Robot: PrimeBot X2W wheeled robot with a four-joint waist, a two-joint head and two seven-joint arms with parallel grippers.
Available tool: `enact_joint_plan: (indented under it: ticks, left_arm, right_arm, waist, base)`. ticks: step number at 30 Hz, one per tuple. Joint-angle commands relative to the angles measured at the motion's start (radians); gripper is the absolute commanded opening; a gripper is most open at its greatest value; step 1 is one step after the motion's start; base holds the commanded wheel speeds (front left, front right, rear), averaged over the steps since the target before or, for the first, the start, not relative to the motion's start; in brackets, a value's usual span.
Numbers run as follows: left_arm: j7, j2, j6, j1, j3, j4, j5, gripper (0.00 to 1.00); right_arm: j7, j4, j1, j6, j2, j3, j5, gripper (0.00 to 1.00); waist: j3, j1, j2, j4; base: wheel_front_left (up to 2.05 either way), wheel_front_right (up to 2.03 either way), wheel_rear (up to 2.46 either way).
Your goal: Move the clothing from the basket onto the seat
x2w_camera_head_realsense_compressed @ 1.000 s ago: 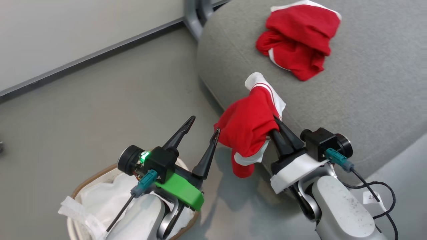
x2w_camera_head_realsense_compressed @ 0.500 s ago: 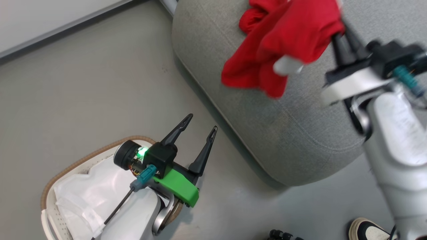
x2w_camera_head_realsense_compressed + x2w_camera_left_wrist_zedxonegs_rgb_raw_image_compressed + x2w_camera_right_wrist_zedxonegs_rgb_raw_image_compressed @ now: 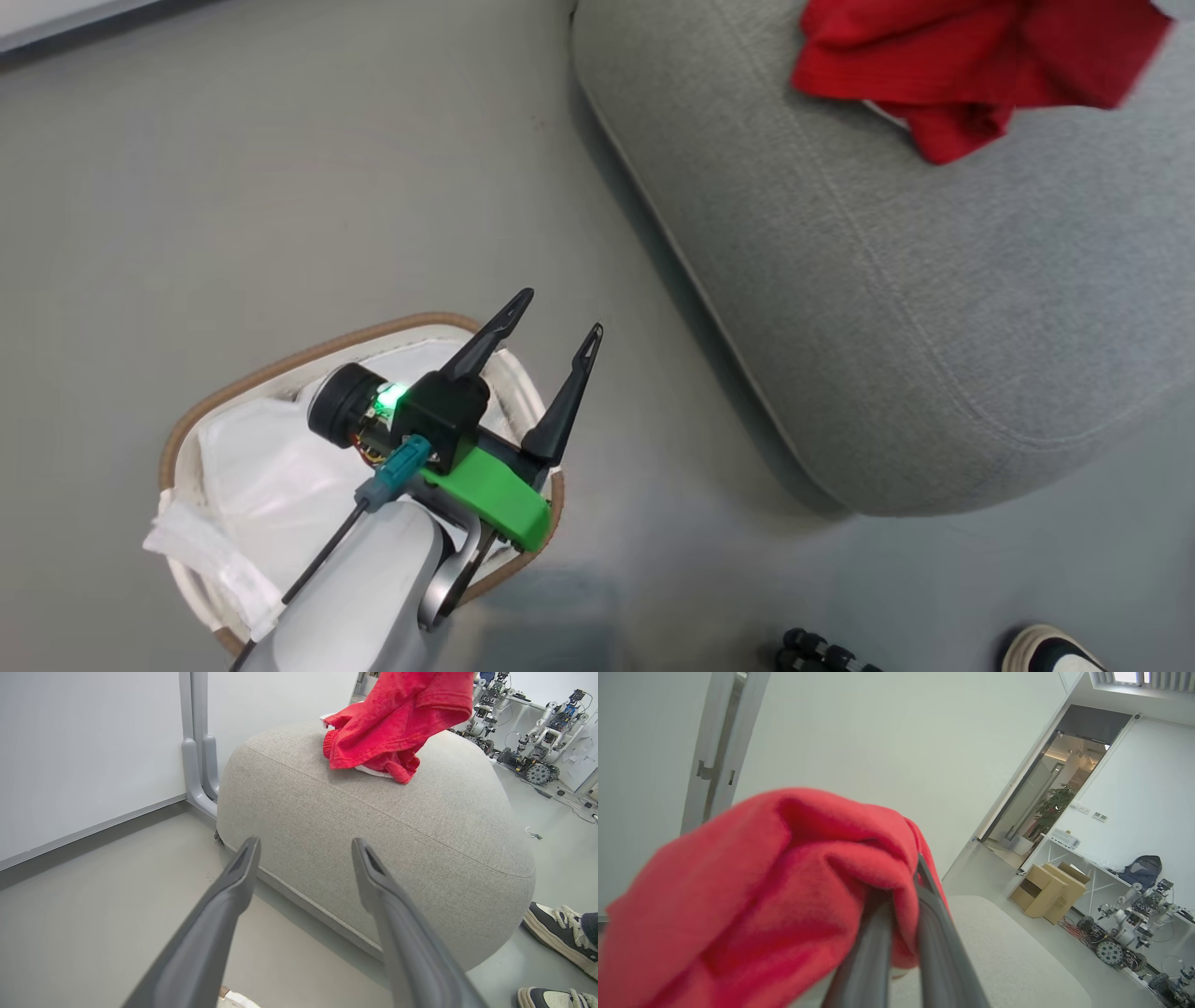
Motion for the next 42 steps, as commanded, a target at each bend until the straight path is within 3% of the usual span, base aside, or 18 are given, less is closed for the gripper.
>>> enact_joint_plan:
  ticks: [1, 5, 6, 7, 14, 24, 34, 42]
  left_arm:
    - [-0.001, 0.011, -0.004, -0.019, 0.004, 0.001, 0.0, 1.0]
    - [-0.001, 0.018, -0.004, -0.021, 0.027, 0.008, -0.002, 1.0]
    - [-0.001, 0.021, -0.004, -0.021, 0.033, 0.011, -0.002, 1.0]
    - [-0.001, 0.023, -0.004, -0.021, 0.041, 0.011, -0.001, 1.0]
    - [-0.001, 0.022, -0.004, -0.026, 0.097, 0.022, 0.02, 1.0]
    - [-0.001, -0.004, -0.003, 0.032, 0.233, 0.031, 0.073, 1.0]
    - [-0.001, -0.056, 0.001, 0.109, 0.404, 0.023, 0.127, 1.0]
    - [-0.001, -0.084, 0.019, 0.153, 0.531, 0.022, 0.176, 1.0]
  right_arm:
    - [-0.002, 0.033, -0.007, -0.001, -0.01, -0.044, -0.026, 0.0]
    - [-0.002, 0.103, 0.007, -0.001, -0.008, -0.141, -0.099, 0.0]
    - [-0.002, 0.11, 0.011, -0.001, 0.004, -0.154, -0.106, 0.25]
    - [-0.002, 0.119, 0.02, -0.001, 0.018, -0.171, -0.115, 1.0]
    - [-0.002, 0.08, 0.112, -0.001, 0.097, -0.179, -0.135, 1.0]
    - [-0.002, -0.077, 0.294, -0.001, 0.193, 0.003, -0.043, 1.0]
    - [-0.002, -0.225, 0.405, -0.001, 0.221, 0.213, 0.082, 1.0]
    - [-0.002, -0.261, 0.48, -0.001, 0.26, 0.244, 0.13, 1.0]
  waist:
    - [0.046, 0.0, -0.0001, 0.053]
    - [0.066, 0.0, -0.0001, 0.08]
    - [0.069, 0.0, -0.0001, 0.083]
    - [0.071, 0.0, -0.0001, 0.085]
    - [0.064, 0.0, -0.0001, 0.098]
    - [0.002, 0.0, -0.0001, 0.117]
    - [-0.061, 0.0, -0.0001, 0.215]
    - [-0.101, 0.0, -0.0001, 0.301]
  base:
    - [0.0, 0.0, 0.0]
    - [0.0, 0.0, 0.0]
    - [0.0, 0.0, 0.0]
    - [0.0, 0.0, 0.0]
    - [0.0, 0.0, 0.0]
    - [0.0, 0.0, 0.0]
    - [0.0, 0.0, 0.0]
    - [0.0, 0.0, 0.0]
